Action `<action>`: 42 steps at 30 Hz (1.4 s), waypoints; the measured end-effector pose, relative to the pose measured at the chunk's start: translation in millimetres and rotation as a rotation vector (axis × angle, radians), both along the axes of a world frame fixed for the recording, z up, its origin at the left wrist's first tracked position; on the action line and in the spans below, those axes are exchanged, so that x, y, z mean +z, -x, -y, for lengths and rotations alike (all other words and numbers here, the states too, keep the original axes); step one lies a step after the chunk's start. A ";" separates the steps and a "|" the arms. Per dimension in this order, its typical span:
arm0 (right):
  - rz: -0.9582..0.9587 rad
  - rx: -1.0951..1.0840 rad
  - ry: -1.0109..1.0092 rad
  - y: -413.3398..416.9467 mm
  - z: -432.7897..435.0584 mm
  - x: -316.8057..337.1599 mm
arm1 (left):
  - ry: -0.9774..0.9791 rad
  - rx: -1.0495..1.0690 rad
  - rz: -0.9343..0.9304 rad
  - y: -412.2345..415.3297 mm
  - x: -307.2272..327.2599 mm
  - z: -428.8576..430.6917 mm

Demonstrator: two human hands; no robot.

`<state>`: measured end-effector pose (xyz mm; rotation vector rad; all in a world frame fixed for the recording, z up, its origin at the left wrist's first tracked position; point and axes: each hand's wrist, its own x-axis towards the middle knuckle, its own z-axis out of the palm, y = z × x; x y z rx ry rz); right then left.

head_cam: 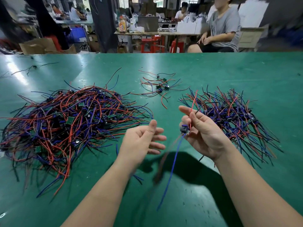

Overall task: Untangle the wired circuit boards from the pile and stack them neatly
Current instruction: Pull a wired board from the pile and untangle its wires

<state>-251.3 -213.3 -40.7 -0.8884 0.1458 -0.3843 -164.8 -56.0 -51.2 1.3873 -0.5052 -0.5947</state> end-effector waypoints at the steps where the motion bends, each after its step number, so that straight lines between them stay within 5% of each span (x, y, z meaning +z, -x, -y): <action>1: 0.003 0.022 0.005 0.4 -0.3 -0.9 | -0.033 -0.106 -0.117 3.9 1.5 0.8; 5: -0.032 0.056 0.079 -1.9 -6.1 -6.8 | -0.086 -0.308 -0.213 19.3 -3.2 4.4; 13: -0.264 -0.122 0.524 -9.0 -10.7 -15.1 | -0.099 -0.076 -0.219 13.3 -9.1 6.7; 22: -0.321 -0.189 0.269 -13.2 -11.3 -11.5 | -0.094 0.001 -0.218 14.7 -10.1 10.7; 30: -0.359 -0.201 0.465 -14.5 -21.6 -16.6 | -0.111 0.073 -0.124 14.3 -13.1 11.8; 42: -0.378 -0.187 0.377 -10.2 -19.7 -12.8 | -0.147 -0.084 -0.186 13.8 -8.1 8.3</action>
